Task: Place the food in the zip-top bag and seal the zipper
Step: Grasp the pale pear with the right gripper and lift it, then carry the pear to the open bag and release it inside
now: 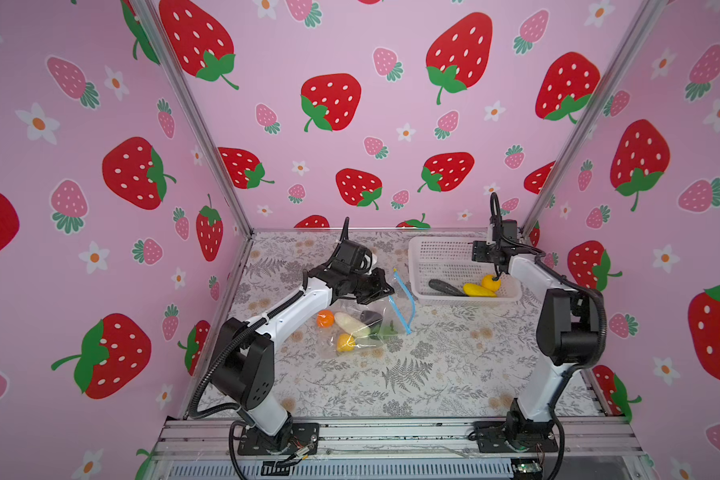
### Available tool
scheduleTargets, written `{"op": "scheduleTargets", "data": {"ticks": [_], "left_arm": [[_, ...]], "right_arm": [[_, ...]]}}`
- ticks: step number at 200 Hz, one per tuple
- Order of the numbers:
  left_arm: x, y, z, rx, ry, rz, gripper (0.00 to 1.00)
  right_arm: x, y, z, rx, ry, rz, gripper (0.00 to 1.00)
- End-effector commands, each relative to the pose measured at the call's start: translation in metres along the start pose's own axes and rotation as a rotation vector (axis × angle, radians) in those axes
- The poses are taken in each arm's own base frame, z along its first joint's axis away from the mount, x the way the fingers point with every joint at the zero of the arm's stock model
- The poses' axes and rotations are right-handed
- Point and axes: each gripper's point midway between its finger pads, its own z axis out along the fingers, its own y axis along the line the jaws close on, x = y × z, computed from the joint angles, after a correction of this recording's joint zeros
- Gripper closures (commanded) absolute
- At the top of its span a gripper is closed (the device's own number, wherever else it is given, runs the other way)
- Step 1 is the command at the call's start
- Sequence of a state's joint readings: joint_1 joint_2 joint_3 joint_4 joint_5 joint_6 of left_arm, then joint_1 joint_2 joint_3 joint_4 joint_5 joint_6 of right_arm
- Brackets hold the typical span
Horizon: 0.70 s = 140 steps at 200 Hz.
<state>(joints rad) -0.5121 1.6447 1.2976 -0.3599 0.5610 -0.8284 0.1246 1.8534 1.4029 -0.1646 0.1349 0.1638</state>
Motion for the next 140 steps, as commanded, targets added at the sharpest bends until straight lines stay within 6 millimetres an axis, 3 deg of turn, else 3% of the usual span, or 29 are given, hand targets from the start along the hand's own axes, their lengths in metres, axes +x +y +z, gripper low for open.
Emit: {"op": "scheduleTargets", "data": {"ticks": [1, 32, 67, 85, 111, 140], "left_arm": [[-0.004, -0.013, -0.008, 0.022, -0.006, 0.028, 1.0], [-0.006, -0.016, -0.009, 0.016, 0.0, 0.034, 1.0], [-0.007, -0.022, -0.011, 0.023, -0.007, 0.047, 1.0], [-0.005, -0.03, -0.012, 0.035, -0.009, 0.054, 1.0], [-0.003, -0.037, -0.019, 0.041, -0.021, 0.069, 1.0], [-0.002, -0.044, -0.027, 0.046, -0.041, 0.08, 1.0]], "right_arm": [[0.0, 0.016, -0.031, -0.068, -0.036, 0.025, 0.27], [0.011, 0.071, -0.091, -0.247, -0.086, 0.032, 0.28], [0.032, 0.152, -0.169, -0.533, -0.124, -0.024, 0.28], [0.039, 0.191, -0.198, -0.691, -0.122, -0.046, 0.29], [0.057, 0.232, -0.213, -0.82, -0.067, -0.097, 0.3], [0.079, 0.251, -0.216, -0.894, -0.015, -0.106, 0.3]]}}
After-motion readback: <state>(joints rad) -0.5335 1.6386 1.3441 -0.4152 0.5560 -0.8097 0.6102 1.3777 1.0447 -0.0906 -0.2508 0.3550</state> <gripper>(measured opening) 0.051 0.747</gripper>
